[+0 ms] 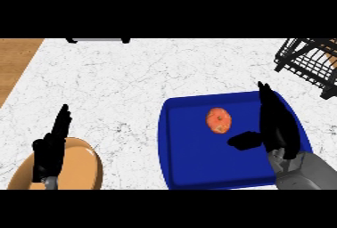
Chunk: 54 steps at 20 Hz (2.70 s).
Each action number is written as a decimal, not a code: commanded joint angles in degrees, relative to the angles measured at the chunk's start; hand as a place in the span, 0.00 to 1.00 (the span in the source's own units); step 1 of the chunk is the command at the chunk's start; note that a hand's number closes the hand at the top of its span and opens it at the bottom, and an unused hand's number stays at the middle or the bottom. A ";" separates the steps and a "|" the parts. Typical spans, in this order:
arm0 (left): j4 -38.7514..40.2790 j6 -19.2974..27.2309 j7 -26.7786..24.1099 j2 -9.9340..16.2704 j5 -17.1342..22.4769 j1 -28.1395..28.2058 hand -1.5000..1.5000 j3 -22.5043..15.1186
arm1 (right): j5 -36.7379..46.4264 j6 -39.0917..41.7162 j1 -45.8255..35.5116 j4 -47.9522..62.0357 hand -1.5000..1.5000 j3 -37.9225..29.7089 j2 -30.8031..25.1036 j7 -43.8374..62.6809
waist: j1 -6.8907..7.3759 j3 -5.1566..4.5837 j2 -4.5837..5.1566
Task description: Pick the squash from the tray and place it in the tiered basket
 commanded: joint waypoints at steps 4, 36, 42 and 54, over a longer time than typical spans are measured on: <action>2.22 -0.98 1.14 -4.96 0.55 1.33 0.50 -3.96 | 2.05 9.08 -4.77 6.54 0.00 2.08 7.15 14.32 | -0.16 -1.05 0.80; 2.94 -2.84 1.39 -5.71 -0.32 1.73 0.50 -1.84 | 1.28 20.27 -10.73 28.22 0.00 -7.34 23.08 11.30 | -1.42 -0.93 0.66; 1.23 -2.97 0.29 -6.63 -1.10 3.71 0.50 -2.83 | 1.32 19.92 -10.62 31.23 0.00 -10.83 24.68 8.68 | -0.85 -0.88 0.74; 3.48 -2.26 0.04 -8.67 -2.77 2.43 0.50 -3.06 | 5.64 18.90 -7.91 34.73 1.00 -12.02 26.32 1.49 | -0.90 -0.87 0.80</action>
